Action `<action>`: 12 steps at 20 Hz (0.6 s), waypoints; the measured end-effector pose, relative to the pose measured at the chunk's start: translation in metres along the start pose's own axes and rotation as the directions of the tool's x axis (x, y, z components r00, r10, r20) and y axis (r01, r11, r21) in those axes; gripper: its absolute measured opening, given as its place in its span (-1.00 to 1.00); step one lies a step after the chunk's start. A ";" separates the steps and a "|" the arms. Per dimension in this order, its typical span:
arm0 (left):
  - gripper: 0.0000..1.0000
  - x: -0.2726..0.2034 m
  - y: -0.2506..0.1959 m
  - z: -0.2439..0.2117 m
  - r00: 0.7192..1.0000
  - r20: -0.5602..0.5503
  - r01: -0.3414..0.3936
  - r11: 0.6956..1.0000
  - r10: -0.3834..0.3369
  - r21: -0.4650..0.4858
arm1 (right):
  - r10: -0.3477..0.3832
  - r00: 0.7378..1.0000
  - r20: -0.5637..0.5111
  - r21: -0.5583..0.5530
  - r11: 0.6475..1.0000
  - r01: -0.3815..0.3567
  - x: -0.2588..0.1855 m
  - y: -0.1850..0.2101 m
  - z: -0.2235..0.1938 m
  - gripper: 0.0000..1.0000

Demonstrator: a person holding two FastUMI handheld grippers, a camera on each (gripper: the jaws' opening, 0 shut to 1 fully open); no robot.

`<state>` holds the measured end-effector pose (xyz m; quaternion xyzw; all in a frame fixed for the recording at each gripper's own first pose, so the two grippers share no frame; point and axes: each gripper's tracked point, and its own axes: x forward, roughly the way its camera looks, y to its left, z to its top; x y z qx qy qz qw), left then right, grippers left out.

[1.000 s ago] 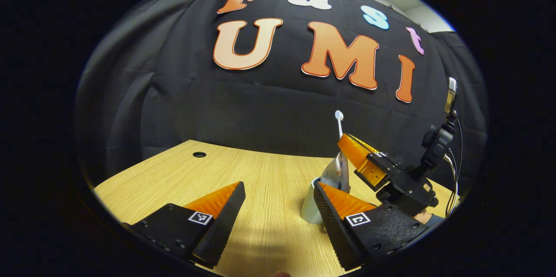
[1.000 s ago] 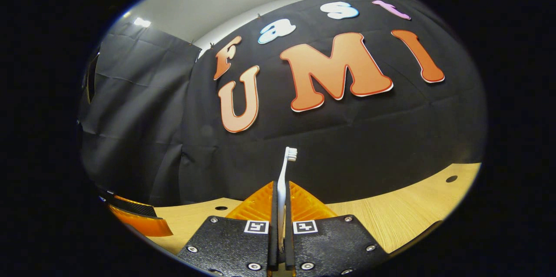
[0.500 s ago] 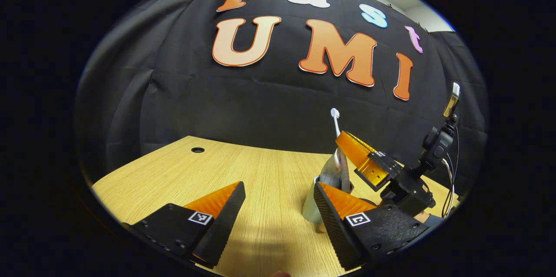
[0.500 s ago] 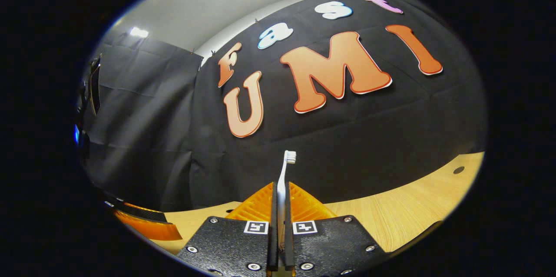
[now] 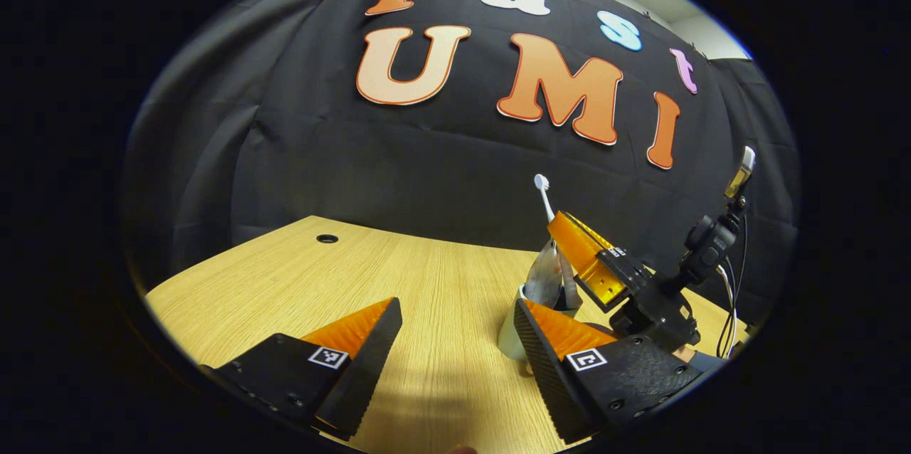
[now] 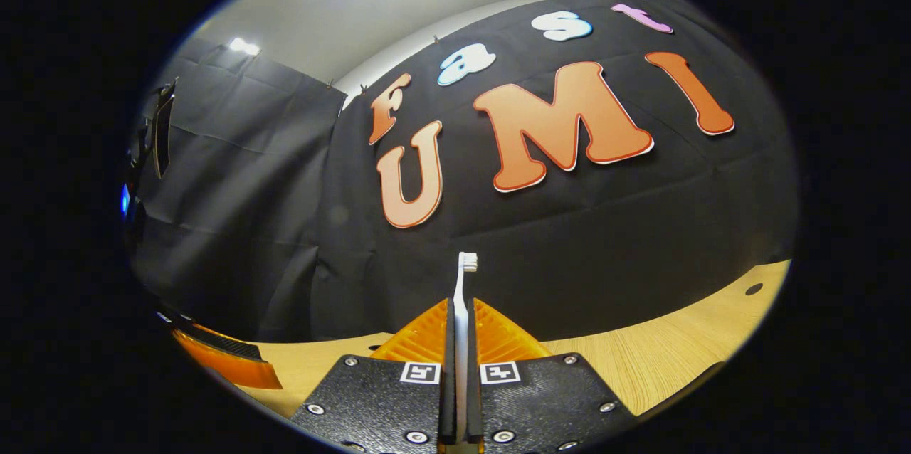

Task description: Put the toothbrush and toothpaste on the desktop into the cup, then pick up the cup and place it on the coaster on the desktop.

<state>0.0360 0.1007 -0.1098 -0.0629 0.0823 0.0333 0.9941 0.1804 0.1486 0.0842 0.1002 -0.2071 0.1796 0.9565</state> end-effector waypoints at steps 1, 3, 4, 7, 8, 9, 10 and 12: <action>0.90 -0.002 0.001 0.000 1.000 0.001 -0.002 1.000 0.002 -0.003 | 0.003 1.000 0.000 0.002 1.000 -0.003 -0.001 0.000 -0.001 -0.86; 0.90 -0.001 -0.001 -0.002 1.000 -0.008 0.000 1.000 0.000 -0.005 | -0.004 1.000 0.004 -0.011 1.000 0.004 0.001 -0.004 -0.003 -0.85; 0.90 -0.002 -0.002 -0.002 1.000 -0.011 0.000 1.000 0.000 -0.003 | -0.008 1.000 0.001 -0.004 1.000 0.008 0.001 -0.006 -0.003 -0.85; 0.90 -0.004 -0.008 -0.007 1.000 -0.019 0.010 1.000 -0.010 -0.001 | 0.013 0.999 -0.041 0.045 0.999 -0.011 -0.006 -0.003 -0.010 -0.79; 0.90 -0.004 -0.010 -0.007 1.000 -0.025 0.012 1.000 -0.012 -0.001 | 0.026 0.999 -0.047 0.046 0.999 -0.024 -0.010 -0.001 -0.009 -0.58; 0.90 -0.004 -0.011 -0.009 1.000 -0.025 0.015 1.000 -0.015 -0.002 | 0.034 0.998 -0.049 0.038 0.999 -0.032 -0.013 -0.001 -0.008 -0.67; 0.90 -0.003 -0.014 -0.011 0.999 -0.026 0.020 1.000 -0.021 -0.008 | 0.037 0.998 -0.055 0.031 0.999 -0.035 -0.015 -0.003 -0.009 -0.66; 0.90 -0.001 -0.019 -0.013 0.999 -0.034 0.032 0.999 -0.033 -0.024 | 0.048 0.997 -0.064 0.046 0.998 -0.045 -0.020 -0.002 -0.009 -0.61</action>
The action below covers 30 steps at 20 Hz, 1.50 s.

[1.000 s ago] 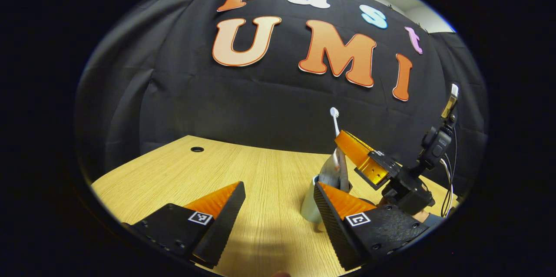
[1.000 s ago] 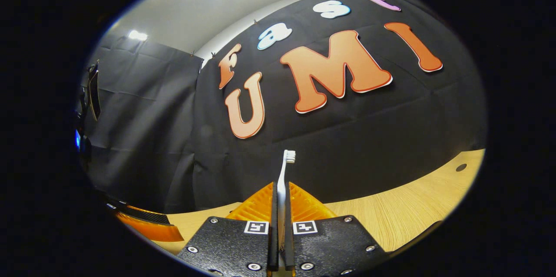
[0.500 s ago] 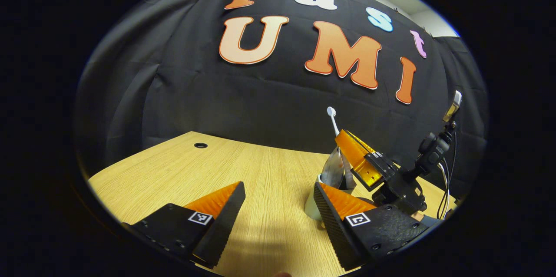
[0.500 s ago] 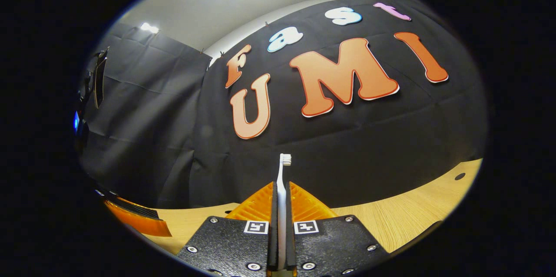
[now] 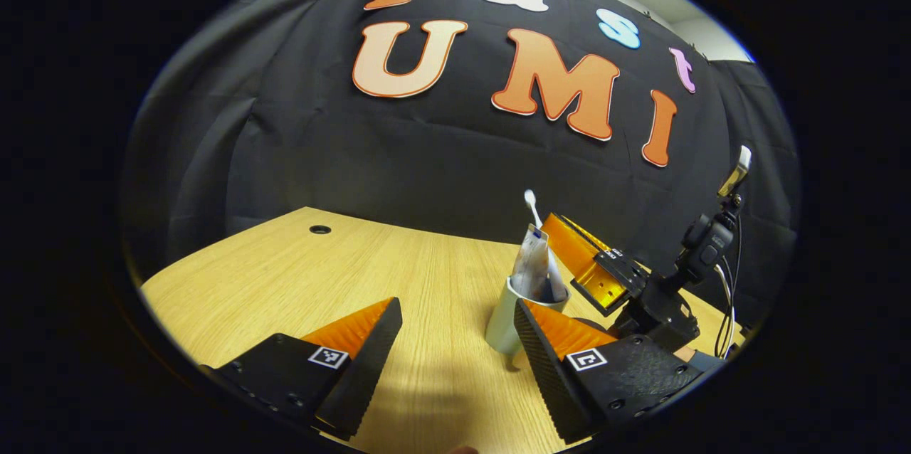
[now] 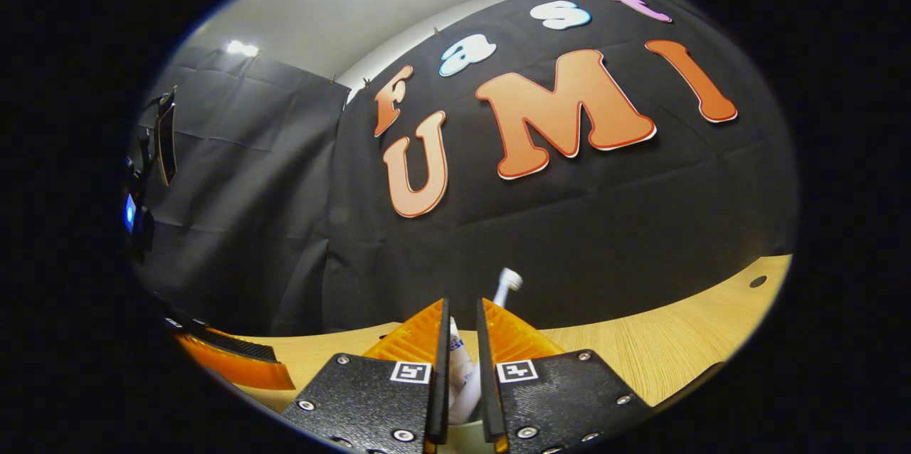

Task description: Put the toothbrush and toothpaste on the desktop into the cup, then pick up the cup and place it on the coaster on the desktop.

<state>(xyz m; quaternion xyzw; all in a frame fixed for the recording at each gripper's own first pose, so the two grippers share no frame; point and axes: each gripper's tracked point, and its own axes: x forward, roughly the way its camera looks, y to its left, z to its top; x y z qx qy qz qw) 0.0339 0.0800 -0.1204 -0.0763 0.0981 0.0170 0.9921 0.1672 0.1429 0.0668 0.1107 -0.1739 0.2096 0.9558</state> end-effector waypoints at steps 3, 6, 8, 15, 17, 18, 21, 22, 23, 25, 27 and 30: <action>0.90 0.000 -0.001 -0.004 1.000 -0.012 0.004 1.000 -0.004 -0.012 | 0.004 0.999 -0.038 -0.007 1.000 -0.005 -0.003 0.000 -0.011 -0.60; 0.89 0.000 0.002 -0.008 1.000 -0.021 0.000 1.000 -0.001 -0.018 | 0.007 0.998 -0.064 0.008 1.000 -0.007 -0.011 -0.007 0.000 -0.60; 0.90 0.000 0.002 -0.010 1.000 -0.029 -0.001 1.000 0.000 -0.026 | -0.006 0.997 -0.080 0.000 1.000 0.006 -0.019 -0.020 0.007 -0.60; 0.90 -0.003 -0.002 -0.003 1.000 -0.026 0.009 0.999 -0.010 -0.037 | -0.182 0.936 -0.302 -0.003 0.982 0.190 -0.042 -0.097 -0.002 -0.43; 0.90 -0.004 -0.003 -0.001 1.000 -0.030 0.006 1.000 -0.007 -0.015 | -0.214 0.838 -0.503 0.009 0.967 0.253 -0.067 -0.115 -0.032 -0.39; 0.90 -0.004 -0.005 -0.003 0.999 -0.034 0.011 1.000 -0.011 -0.004 | -0.203 0.770 -0.605 0.043 0.957 0.287 -0.084 -0.116 -0.047 -0.36; 0.90 -0.005 -0.010 -0.003 0.998 -0.053 0.025 0.999 -0.024 0.026 | -0.189 0.561 -0.806 0.058 0.918 0.393 -0.142 -0.114 -0.068 -0.27; 0.90 -0.007 -0.012 -0.006 0.998 -0.056 0.029 0.999 -0.028 0.031 | -0.220 0.507 -0.833 0.024 0.902 0.430 -0.155 -0.123 -0.072 -0.05; 0.90 -0.008 -0.012 -0.006 0.998 -0.059 0.033 0.999 -0.031 0.034 | -0.253 0.452 -0.855 -0.018 0.886 0.463 -0.168 -0.133 -0.074 -0.01; 0.90 -0.010 -0.011 -0.010 0.997 -0.069 0.039 0.999 -0.037 0.031 | -0.292 0.370 -0.882 -0.070 0.857 0.510 -0.183 -0.139 -0.079 0.02; 0.90 -0.017 -0.010 -0.014 0.996 -0.073 0.047 0.999 -0.045 0.022 | -0.288 0.299 -0.910 -0.074 0.821 0.566 -0.197 -0.139 -0.087 0.02; 0.90 -0.027 0.000 -0.015 0.997 -0.065 0.043 0.999 -0.042 0.010 | -0.273 0.228 -0.935 -0.078 0.783 0.617 -0.211 -0.136 -0.090 0.03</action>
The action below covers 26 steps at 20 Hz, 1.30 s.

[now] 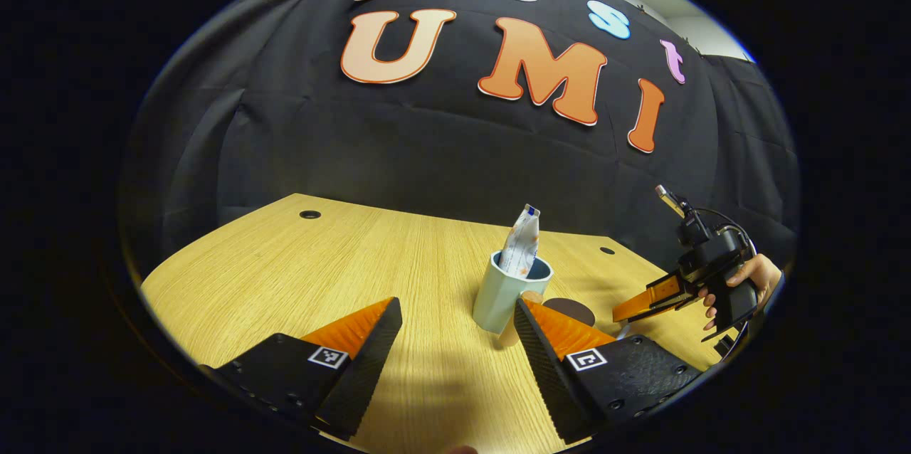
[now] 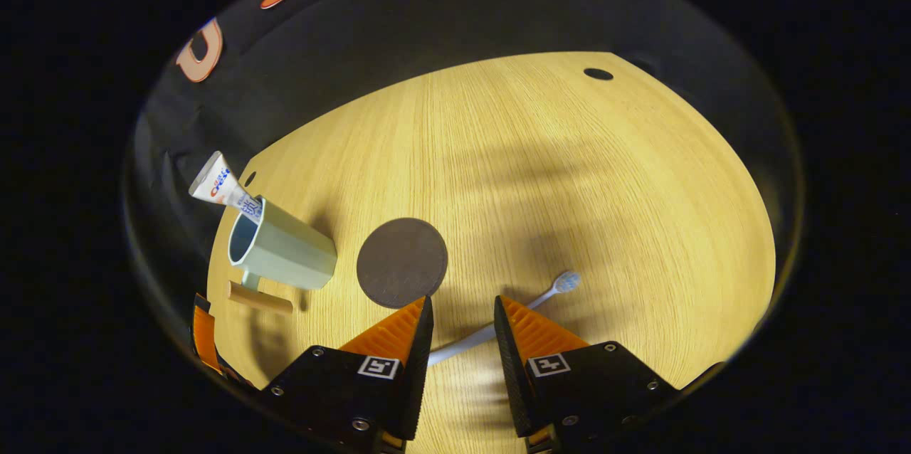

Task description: Put the toothbrush and toothpaste on the desktop into the cup, then pick up the cup and place it on the coaster on the desktop.

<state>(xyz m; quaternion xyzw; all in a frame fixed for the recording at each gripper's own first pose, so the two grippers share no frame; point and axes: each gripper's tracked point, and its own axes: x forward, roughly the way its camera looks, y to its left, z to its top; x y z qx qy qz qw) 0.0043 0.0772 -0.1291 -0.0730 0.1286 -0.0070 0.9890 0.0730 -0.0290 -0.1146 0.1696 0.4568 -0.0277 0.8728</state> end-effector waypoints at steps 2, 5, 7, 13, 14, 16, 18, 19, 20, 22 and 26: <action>0.90 -0.006 0.007 -0.004 1.000 -0.001 0.003 1.000 -0.003 -0.020 | -0.009 0.999 -0.033 0.014 1.000 0.010 -0.003 -0.003 -0.010 0.02; 0.90 -0.014 0.016 -0.006 1.000 -0.002 0.003 0.999 -0.003 -0.048 | -0.061 0.997 -0.036 -0.003 0.998 0.061 -0.009 -0.012 -0.017 0.02; 0.90 -0.019 0.018 -0.011 1.000 -0.005 0.011 0.998 -0.011 -0.064 | -0.060 0.997 -0.053 0.000 0.998 0.060 -0.016 -0.014 -0.027 0.02; 0.90 -0.028 0.017 -0.021 0.999 -0.010 0.047 0.995 -0.048 -0.083 | -0.009 0.998 -0.070 0.097 0.995 0.016 -0.038 -0.012 -0.040 -0.20; 0.90 -0.030 0.015 -0.024 0.998 -0.014 0.052 0.995 -0.054 -0.086 | -0.018 0.997 -0.073 0.049 0.999 0.022 -0.039 -0.014 -0.045 -0.21; 0.90 -0.031 0.015 -0.028 0.998 -0.018 0.058 0.994 -0.059 -0.092 | -0.013 0.993 -0.117 0.047 0.999 0.019 -0.044 -0.012 -0.059 -0.22; 0.90 -0.034 0.012 -0.030 0.997 -0.019 0.068 0.993 -0.070 -0.098 | 0.035 0.988 -0.151 0.138 0.990 -0.014 -0.040 -0.005 -0.064 -0.05; 0.90 -0.035 0.010 -0.029 0.997 -0.017 0.071 0.993 -0.073 -0.099 | 0.009 0.988 -0.152 0.171 0.985 0.018 -0.034 -0.015 -0.062 -0.06; 0.90 -0.037 0.009 -0.029 0.997 -0.013 0.074 0.992 -0.076 -0.098 | -0.005 0.987 -0.162 0.215 0.976 0.041 -0.032 -0.019 -0.060 -0.26; 0.90 -0.040 0.012 -0.030 0.997 -0.004 0.072 0.993 -0.073 -0.096 | -0.001 0.984 -0.176 0.252 0.967 0.046 -0.028 -0.022 -0.055 -0.38; 0.90 -0.041 0.016 -0.033 0.997 -0.010 0.068 0.990 -0.070 -0.124 | -0.021 0.974 -0.227 0.280 0.956 0.086 -0.022 -0.030 -0.048 -0.71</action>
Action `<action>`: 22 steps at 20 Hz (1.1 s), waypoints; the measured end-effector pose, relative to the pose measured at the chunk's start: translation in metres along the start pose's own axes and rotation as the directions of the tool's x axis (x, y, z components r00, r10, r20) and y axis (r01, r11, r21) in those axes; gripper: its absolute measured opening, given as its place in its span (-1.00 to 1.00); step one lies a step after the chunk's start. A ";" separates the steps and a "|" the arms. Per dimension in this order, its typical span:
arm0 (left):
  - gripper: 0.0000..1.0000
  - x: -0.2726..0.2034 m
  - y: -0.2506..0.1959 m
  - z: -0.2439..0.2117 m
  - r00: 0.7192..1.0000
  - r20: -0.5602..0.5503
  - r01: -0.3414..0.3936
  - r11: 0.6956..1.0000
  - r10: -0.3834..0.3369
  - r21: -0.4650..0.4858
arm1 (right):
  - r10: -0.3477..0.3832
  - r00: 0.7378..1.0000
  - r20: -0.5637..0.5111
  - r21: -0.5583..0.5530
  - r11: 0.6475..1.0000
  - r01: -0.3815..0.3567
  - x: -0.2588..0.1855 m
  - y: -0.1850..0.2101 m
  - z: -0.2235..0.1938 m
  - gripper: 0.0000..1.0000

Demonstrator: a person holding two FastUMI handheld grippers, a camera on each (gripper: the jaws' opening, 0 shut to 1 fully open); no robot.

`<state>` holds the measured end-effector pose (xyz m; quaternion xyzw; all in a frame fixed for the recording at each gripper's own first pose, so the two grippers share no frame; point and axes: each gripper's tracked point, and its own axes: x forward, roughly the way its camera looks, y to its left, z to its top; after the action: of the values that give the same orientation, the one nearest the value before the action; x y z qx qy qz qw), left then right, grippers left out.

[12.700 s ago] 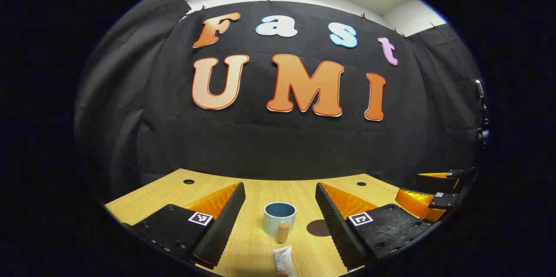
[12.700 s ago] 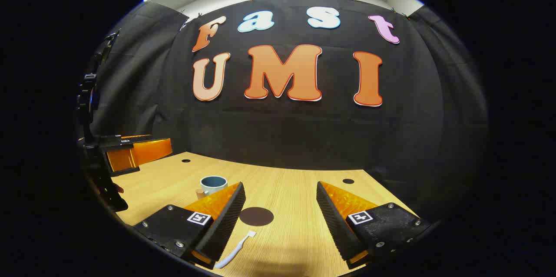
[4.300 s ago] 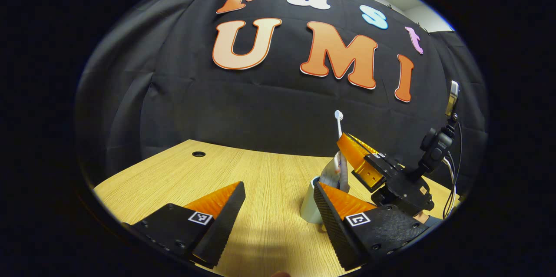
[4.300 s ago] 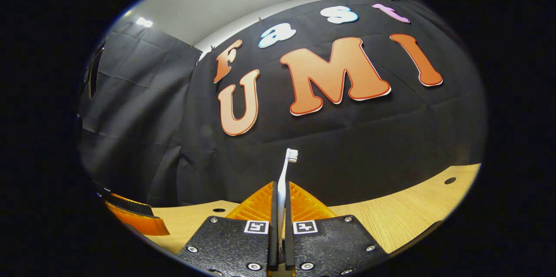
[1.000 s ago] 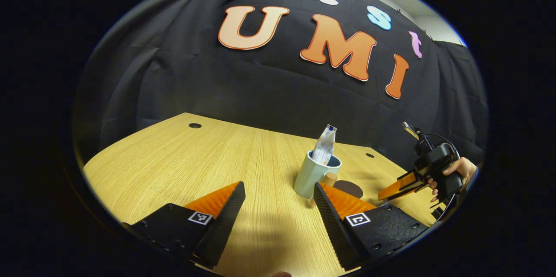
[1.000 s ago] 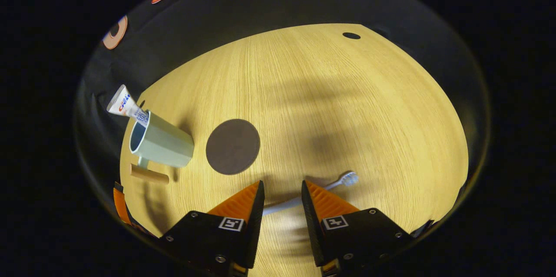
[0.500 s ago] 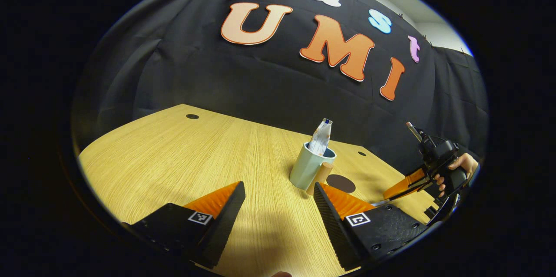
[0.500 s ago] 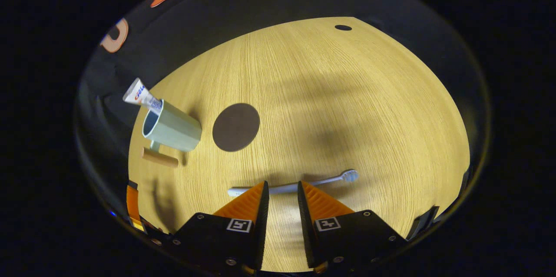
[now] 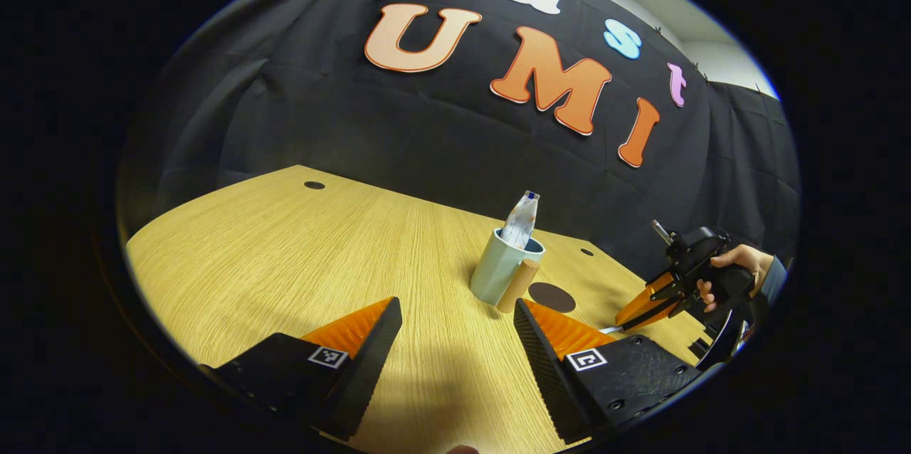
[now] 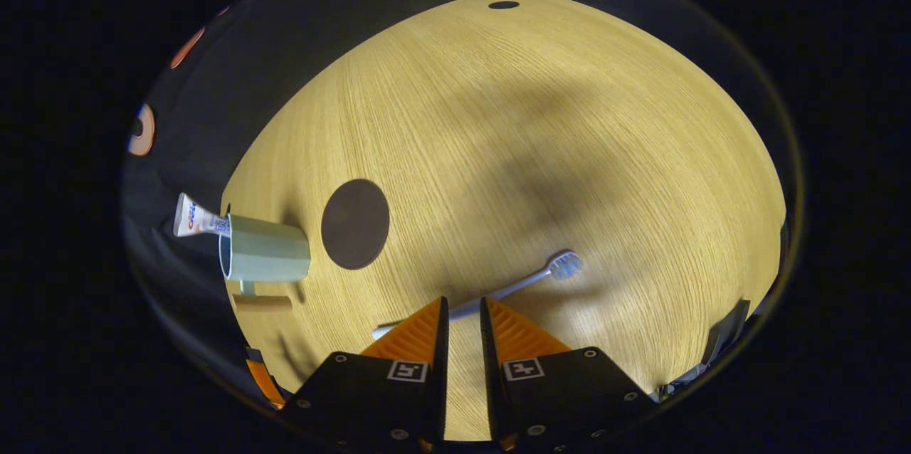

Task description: Put the toothbrush and toothpaste on the desktop into the cup, then pick up the cup and place it on the coaster on the desktop.

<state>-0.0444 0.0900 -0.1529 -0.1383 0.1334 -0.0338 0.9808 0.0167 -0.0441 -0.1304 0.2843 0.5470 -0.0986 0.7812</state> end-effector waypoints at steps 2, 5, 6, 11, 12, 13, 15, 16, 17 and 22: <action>0.90 0.000 0.001 -0.003 1.000 0.000 0.008 1.000 -0.008 -0.021 | -0.026 0.999 -0.031 0.010 1.000 0.027 0.003 -0.001 0.006 -0.61; 0.90 -0.001 0.000 -0.006 1.000 -0.005 0.013 0.999 -0.014 -0.042 | -0.042 0.996 -0.077 0.029 0.999 0.044 0.008 0.004 0.011 -0.60; 0.90 -0.003 0.000 -0.006 1.000 -0.003 0.016 0.999 -0.016 -0.046 | -0.042 0.995 -0.094 0.051 0.998 0.047 0.007 0.005 0.011 -0.60; 0.90 -0.009 0.002 -0.006 1.000 0.014 0.027 0.998 -0.027 -0.050 | -0.048 0.995 -0.089 0.140 0.988 0.060 0.002 0.007 0.018 -0.47; 0.90 -0.010 0.003 -0.004 0.999 0.020 0.031 0.998 -0.029 -0.061 | -0.064 0.994 -0.085 0.142 0.987 0.076 0.001 0.006 0.017 -0.38; 0.90 -0.010 0.003 -0.004 0.999 0.025 0.035 0.997 -0.033 -0.075 | -0.095 0.992 -0.083 0.145 0.984 0.107 0.002 0.001 0.015 -0.26; 0.90 -0.015 0.003 -0.004 0.999 0.035 0.040 0.995 -0.037 -0.096 | -0.116 0.990 -0.084 0.178 0.976 0.129 0.009 -0.001 0.015 -0.36; 0.90 -0.018 0.005 -0.003 0.999 0.041 0.039 0.994 -0.035 -0.099 | -0.112 0.989 -0.093 0.192 0.973 0.129 0.010 0.003 0.014 -0.02; 0.90 -0.020 0.008 -0.002 0.998 0.046 0.036 0.995 -0.031 -0.098 | -0.107 0.991 -0.076 0.203 0.972 0.121 0.012 0.007 0.019 -0.18; 0.90 -0.028 0.016 -0.003 0.999 0.045 0.004 0.996 0.000 -0.088 | -0.106 0.993 -0.044 0.140 0.984 0.111 0.021 0.025 0.025 -0.38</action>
<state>-0.0714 0.1074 -0.1534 -0.1822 0.1126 -0.0258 0.9764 0.0565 -0.0341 -0.1347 0.3111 0.5674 -0.1745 0.7422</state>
